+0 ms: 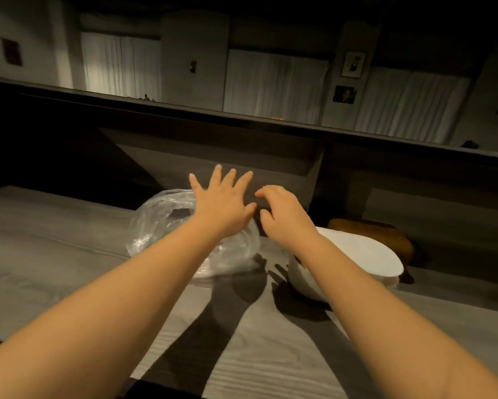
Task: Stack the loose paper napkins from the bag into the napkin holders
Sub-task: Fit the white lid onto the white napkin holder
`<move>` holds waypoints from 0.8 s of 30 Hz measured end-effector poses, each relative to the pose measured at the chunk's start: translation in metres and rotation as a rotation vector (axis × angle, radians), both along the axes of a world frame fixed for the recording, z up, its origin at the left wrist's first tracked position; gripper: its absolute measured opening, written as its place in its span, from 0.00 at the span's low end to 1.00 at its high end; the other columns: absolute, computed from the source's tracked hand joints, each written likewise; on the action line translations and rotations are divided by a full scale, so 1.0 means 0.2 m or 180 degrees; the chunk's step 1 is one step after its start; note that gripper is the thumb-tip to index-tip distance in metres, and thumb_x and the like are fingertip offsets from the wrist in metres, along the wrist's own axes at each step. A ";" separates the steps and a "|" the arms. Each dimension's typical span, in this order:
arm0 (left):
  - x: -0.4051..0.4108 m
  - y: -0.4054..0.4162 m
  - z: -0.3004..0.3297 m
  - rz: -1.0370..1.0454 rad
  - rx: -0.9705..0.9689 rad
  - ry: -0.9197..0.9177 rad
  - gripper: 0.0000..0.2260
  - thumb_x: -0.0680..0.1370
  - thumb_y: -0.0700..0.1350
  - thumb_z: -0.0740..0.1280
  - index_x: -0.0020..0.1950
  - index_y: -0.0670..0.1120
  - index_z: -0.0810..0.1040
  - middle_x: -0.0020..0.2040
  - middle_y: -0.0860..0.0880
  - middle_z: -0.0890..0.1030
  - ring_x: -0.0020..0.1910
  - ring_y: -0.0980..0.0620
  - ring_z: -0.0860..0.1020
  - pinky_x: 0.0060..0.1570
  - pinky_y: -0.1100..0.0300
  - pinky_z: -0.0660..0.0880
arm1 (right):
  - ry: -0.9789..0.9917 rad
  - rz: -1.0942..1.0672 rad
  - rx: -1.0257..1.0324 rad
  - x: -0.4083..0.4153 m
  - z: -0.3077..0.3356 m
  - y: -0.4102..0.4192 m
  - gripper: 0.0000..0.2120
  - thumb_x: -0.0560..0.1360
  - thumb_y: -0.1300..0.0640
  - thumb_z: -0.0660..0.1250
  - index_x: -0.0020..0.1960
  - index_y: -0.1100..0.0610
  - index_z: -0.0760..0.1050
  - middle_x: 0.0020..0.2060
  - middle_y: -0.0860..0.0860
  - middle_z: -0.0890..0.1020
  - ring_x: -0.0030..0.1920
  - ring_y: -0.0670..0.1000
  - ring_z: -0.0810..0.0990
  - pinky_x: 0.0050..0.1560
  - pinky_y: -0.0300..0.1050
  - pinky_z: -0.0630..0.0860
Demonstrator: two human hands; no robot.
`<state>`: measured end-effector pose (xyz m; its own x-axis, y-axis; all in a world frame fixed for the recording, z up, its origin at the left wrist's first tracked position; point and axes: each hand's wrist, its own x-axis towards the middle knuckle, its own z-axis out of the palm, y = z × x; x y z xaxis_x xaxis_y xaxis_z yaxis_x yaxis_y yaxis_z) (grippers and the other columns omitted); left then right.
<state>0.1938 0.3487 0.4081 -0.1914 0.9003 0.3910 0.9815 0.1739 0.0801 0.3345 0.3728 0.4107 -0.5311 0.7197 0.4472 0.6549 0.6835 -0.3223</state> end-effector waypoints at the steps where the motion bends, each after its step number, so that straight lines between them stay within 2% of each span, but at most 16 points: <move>1: -0.10 -0.02 -0.03 0.0242 -0.0180 -0.0101 0.33 0.80 0.67 0.52 0.79 0.61 0.40 0.82 0.49 0.47 0.80 0.41 0.43 0.70 0.27 0.43 | 0.0085 0.0028 -0.0156 -0.07 -0.01 -0.01 0.20 0.80 0.60 0.60 0.72 0.54 0.68 0.70 0.50 0.70 0.71 0.51 0.67 0.69 0.47 0.65; 3: -0.29 -0.07 -0.16 0.0589 -0.0589 -0.0545 0.38 0.75 0.73 0.53 0.77 0.65 0.35 0.82 0.49 0.45 0.79 0.38 0.44 0.69 0.27 0.44 | 0.0276 0.0095 -0.0666 -0.18 -0.05 -0.02 0.20 0.80 0.60 0.60 0.72 0.53 0.67 0.69 0.50 0.70 0.64 0.50 0.72 0.62 0.45 0.71; 5: -0.45 -0.16 -0.35 0.0709 -0.1033 -0.0948 0.43 0.71 0.77 0.55 0.78 0.65 0.36 0.82 0.48 0.47 0.79 0.36 0.48 0.72 0.30 0.48 | 0.0448 0.0097 -0.1171 -0.28 -0.12 -0.02 0.18 0.81 0.58 0.60 0.70 0.52 0.69 0.67 0.50 0.73 0.60 0.50 0.74 0.57 0.44 0.72; 6: -0.51 -0.20 -0.44 0.0704 -0.1220 -0.0956 0.44 0.70 0.78 0.55 0.79 0.64 0.41 0.81 0.47 0.50 0.78 0.37 0.52 0.74 0.33 0.51 | 0.0509 0.0011 -0.1277 -0.33 -0.16 -0.02 0.17 0.82 0.56 0.59 0.70 0.52 0.69 0.67 0.50 0.73 0.62 0.51 0.74 0.58 0.45 0.72; 8: -0.55 -0.30 -0.56 0.0541 -0.1188 -0.0749 0.38 0.72 0.76 0.56 0.77 0.60 0.58 0.76 0.47 0.63 0.74 0.41 0.63 0.72 0.44 0.60 | 0.0746 -0.0252 -0.1416 -0.40 -0.23 -0.03 0.19 0.83 0.51 0.58 0.73 0.52 0.67 0.70 0.51 0.71 0.66 0.53 0.72 0.62 0.47 0.70; 9: -0.55 -0.34 -0.59 0.0382 -0.0844 -0.0763 0.30 0.75 0.71 0.59 0.72 0.55 0.69 0.69 0.47 0.71 0.69 0.44 0.69 0.67 0.50 0.66 | 0.0947 -0.0312 -0.1598 -0.44 -0.26 -0.05 0.21 0.83 0.49 0.58 0.74 0.51 0.65 0.72 0.52 0.70 0.69 0.54 0.70 0.64 0.48 0.69; 10: -0.55 -0.36 -0.61 0.0224 -0.0488 -0.1055 0.22 0.77 0.65 0.62 0.63 0.51 0.76 0.60 0.48 0.76 0.62 0.47 0.74 0.59 0.55 0.70 | 0.1158 -0.0310 -0.1880 -0.49 -0.28 -0.08 0.24 0.82 0.46 0.58 0.76 0.50 0.62 0.74 0.52 0.67 0.71 0.54 0.68 0.66 0.49 0.67; 12: -0.54 -0.42 -0.57 -0.0063 -0.0101 -0.2375 0.12 0.78 0.53 0.67 0.48 0.44 0.80 0.46 0.47 0.80 0.49 0.48 0.79 0.50 0.54 0.75 | 0.1542 -0.0080 -0.2558 -0.57 -0.29 -0.17 0.28 0.81 0.43 0.60 0.78 0.47 0.57 0.76 0.51 0.63 0.74 0.56 0.64 0.67 0.52 0.66; 14: -0.55 -0.50 -0.53 -0.0294 0.0224 -0.4190 0.09 0.76 0.45 0.68 0.46 0.39 0.80 0.44 0.42 0.82 0.45 0.45 0.81 0.54 0.49 0.78 | 0.1967 0.0373 -0.3368 -0.65 -0.27 -0.29 0.28 0.80 0.44 0.62 0.78 0.46 0.58 0.73 0.49 0.66 0.72 0.57 0.67 0.54 0.51 0.74; 15: -0.56 -0.54 -0.51 -0.0327 0.0452 -0.5004 0.06 0.76 0.42 0.67 0.46 0.39 0.80 0.44 0.41 0.82 0.45 0.45 0.81 0.55 0.48 0.77 | 0.2092 0.0595 -0.3630 -0.70 -0.27 -0.35 0.25 0.80 0.47 0.63 0.75 0.48 0.62 0.67 0.48 0.70 0.67 0.56 0.72 0.47 0.48 0.75; 17: -0.57 -0.64 -0.50 -0.0363 0.1116 -0.6273 0.05 0.76 0.39 0.65 0.49 0.40 0.81 0.45 0.41 0.82 0.45 0.45 0.81 0.55 0.48 0.76 | 0.1926 0.0745 -0.3318 -0.83 -0.29 -0.45 0.14 0.79 0.54 0.66 0.64 0.52 0.74 0.55 0.52 0.79 0.53 0.53 0.80 0.43 0.46 0.77; 18: -0.58 -0.68 -0.51 -0.0313 0.1546 -0.6642 0.06 0.76 0.39 0.65 0.48 0.41 0.81 0.44 0.41 0.82 0.45 0.45 0.81 0.53 0.48 0.76 | 0.1850 0.0665 -0.3002 -0.89 -0.31 -0.51 0.07 0.78 0.58 0.66 0.55 0.53 0.76 0.49 0.53 0.80 0.49 0.54 0.80 0.43 0.46 0.77; 19: -0.58 -0.73 -0.51 -0.0172 0.1968 -0.6779 0.05 0.76 0.39 0.66 0.46 0.42 0.81 0.42 0.42 0.82 0.43 0.46 0.80 0.49 0.50 0.76 | 0.1947 0.0641 -0.2784 -0.95 -0.32 -0.56 0.04 0.76 0.62 0.65 0.48 0.54 0.76 0.44 0.54 0.79 0.46 0.56 0.80 0.42 0.48 0.76; 21: -0.59 -0.82 -0.50 0.0307 0.2740 -0.6535 0.04 0.75 0.39 0.68 0.40 0.45 0.79 0.38 0.46 0.80 0.39 0.49 0.78 0.41 0.54 0.76 | 0.2383 0.0741 -0.2684 -1.06 -0.35 -0.69 0.08 0.74 0.66 0.63 0.39 0.55 0.73 0.39 0.55 0.76 0.42 0.57 0.76 0.41 0.49 0.74; 23: -0.60 -0.93 -0.47 0.0684 0.3423 -0.5914 0.07 0.74 0.40 0.69 0.37 0.46 0.75 0.36 0.48 0.78 0.36 0.51 0.77 0.35 0.58 0.75 | 0.2858 0.0995 -0.2998 -1.15 -0.37 -0.83 0.12 0.73 0.68 0.62 0.37 0.53 0.72 0.38 0.55 0.75 0.40 0.55 0.75 0.41 0.50 0.75; 24: -0.61 -0.98 -0.45 0.0718 0.3711 -0.5471 0.07 0.74 0.40 0.70 0.40 0.47 0.73 0.38 0.48 0.78 0.37 0.51 0.77 0.35 0.60 0.75 | 0.3086 0.1139 -0.3221 -1.19 -0.37 -0.90 0.12 0.73 0.69 0.61 0.39 0.53 0.72 0.38 0.56 0.76 0.40 0.55 0.76 0.41 0.50 0.75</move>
